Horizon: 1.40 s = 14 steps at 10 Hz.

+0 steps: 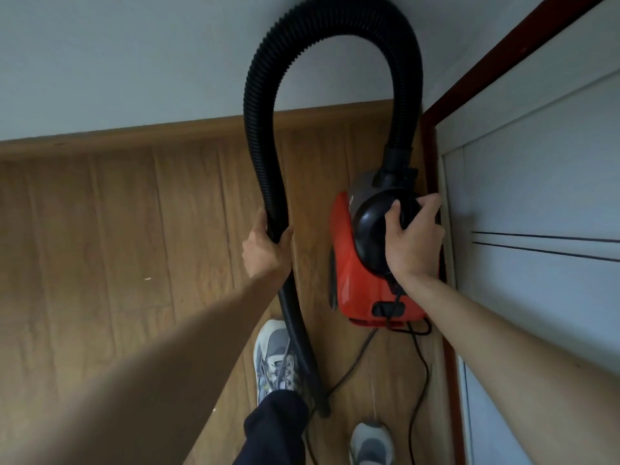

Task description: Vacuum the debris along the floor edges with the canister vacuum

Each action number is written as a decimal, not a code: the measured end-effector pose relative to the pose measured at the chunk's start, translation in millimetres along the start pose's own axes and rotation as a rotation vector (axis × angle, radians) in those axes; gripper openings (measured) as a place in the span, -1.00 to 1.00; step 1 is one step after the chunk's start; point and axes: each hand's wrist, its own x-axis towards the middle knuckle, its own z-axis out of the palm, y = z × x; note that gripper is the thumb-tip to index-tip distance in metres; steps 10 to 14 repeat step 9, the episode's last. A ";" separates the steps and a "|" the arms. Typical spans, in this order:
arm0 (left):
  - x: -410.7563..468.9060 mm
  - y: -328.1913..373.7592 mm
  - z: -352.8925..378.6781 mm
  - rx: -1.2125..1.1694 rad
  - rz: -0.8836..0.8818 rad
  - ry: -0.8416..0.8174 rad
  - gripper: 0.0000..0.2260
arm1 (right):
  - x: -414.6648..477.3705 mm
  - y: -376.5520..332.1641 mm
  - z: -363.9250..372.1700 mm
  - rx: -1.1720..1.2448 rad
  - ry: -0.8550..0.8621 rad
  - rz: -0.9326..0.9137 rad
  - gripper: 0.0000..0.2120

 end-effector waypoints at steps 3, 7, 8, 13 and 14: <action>4.1 -0.6 20.1 -0.051 -0.050 0.007 -0.62 | -1.2 8.7 0.7 0.053 0.052 -0.075 -0.76; -22.1 9.9 -31.0 0.074 -0.167 -0.100 -0.12 | -10.1 1.3 -27.9 -0.300 -0.220 -0.073 -0.45; -34.4 21.7 -50.6 0.135 -0.127 -0.087 -0.05 | -13.9 -18.4 -56.2 -0.489 -0.306 -0.179 -0.32; -55.3 39.6 -75.6 0.231 -0.007 -0.107 -0.08 | -22.1 -47.2 -83.5 -0.614 -0.410 -0.339 -0.28; -55.3 39.6 -75.6 0.231 -0.007 -0.107 -0.08 | -22.1 -47.2 -83.5 -0.614 -0.410 -0.339 -0.28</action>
